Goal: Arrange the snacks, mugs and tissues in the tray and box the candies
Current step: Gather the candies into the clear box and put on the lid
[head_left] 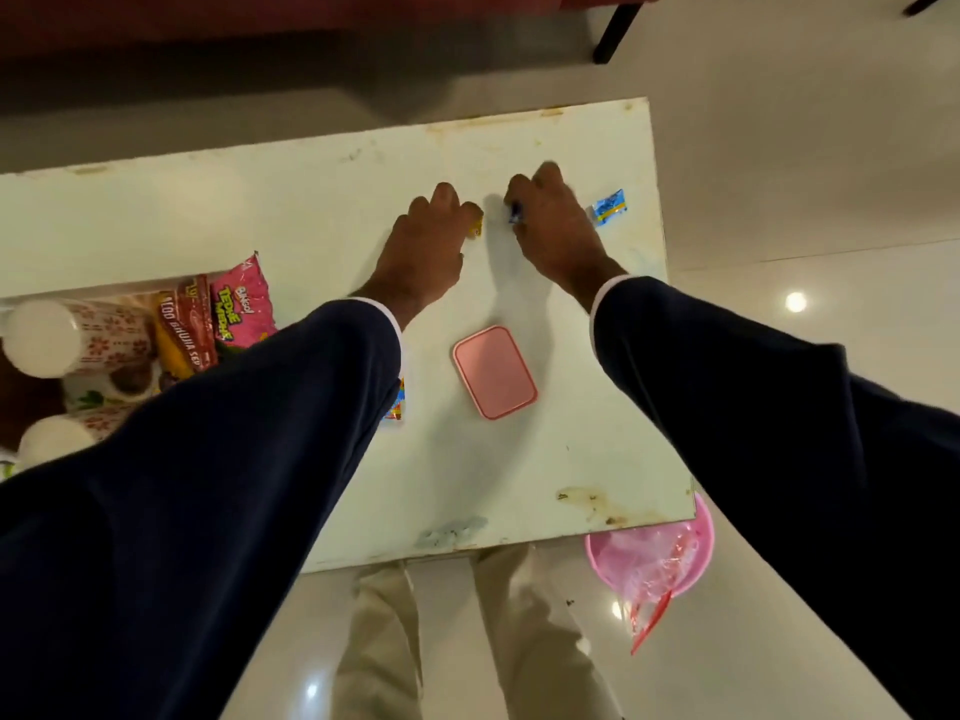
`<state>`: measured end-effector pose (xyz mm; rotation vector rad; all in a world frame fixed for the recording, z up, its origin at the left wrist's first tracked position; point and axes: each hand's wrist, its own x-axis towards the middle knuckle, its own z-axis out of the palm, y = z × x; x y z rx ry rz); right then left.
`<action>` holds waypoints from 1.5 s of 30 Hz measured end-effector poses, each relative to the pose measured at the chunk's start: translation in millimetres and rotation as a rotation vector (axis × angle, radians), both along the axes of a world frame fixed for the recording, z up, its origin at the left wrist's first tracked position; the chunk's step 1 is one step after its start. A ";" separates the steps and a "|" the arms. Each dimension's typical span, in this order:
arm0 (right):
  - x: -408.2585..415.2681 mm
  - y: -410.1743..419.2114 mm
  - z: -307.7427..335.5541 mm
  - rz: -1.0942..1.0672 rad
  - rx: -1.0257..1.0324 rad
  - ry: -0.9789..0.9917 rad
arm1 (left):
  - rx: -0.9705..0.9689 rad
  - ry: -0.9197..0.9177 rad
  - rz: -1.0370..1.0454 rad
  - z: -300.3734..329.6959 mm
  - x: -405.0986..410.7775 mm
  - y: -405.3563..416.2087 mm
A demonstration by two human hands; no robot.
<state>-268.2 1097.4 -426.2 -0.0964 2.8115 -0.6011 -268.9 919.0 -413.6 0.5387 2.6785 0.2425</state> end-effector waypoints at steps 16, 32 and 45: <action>122.8 -66.8 46.1 -0.336 -0.732 -0.317 | 0.648 -0.071 0.735 58.9 134.3 -80.0; 149.8 -110.6 59.9 -0.429 -0.465 -0.160 | 0.596 0.009 0.652 41.1 183.2 -117.8; 37.8 47.1 21.4 -0.455 0.023 -0.032 | 0.442 0.041 0.479 19.5 143.4 -112.3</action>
